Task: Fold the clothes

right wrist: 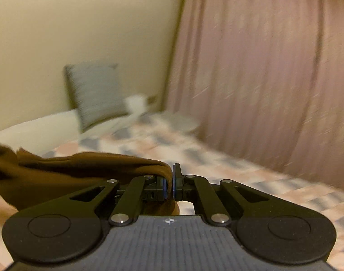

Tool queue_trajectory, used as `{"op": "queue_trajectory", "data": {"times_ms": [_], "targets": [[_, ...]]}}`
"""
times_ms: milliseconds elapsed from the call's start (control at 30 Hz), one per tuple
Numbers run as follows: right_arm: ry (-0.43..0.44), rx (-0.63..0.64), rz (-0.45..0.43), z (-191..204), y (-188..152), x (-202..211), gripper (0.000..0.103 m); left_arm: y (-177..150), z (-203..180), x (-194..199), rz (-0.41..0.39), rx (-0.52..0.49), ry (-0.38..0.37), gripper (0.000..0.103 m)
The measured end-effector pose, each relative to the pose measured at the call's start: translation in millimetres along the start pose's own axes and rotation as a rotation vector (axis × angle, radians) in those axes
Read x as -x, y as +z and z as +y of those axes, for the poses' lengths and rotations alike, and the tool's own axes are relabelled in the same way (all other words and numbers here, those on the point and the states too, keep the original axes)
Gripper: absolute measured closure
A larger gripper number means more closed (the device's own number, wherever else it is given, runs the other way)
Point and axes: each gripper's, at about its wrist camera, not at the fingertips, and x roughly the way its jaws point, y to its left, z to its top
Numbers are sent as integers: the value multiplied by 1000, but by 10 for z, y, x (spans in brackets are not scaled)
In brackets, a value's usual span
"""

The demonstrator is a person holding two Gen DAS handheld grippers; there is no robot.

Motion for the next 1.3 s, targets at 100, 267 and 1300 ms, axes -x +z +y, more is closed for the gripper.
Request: {"op": "queue_trajectory", "data": {"times_ms": [100,267,1300], "targets": [[-79,6,-60,-527,-55,812,100,491,-516,413,-135,-99,-25,97],[-154,-7,-101,-1312,-149,2122,100,1163,-1124,1115,-285,-130,-99,97],[-407,-536,817,-3338,-4487,1852,22,-403,-4880,-1088,638,-245,-665,61]]}}
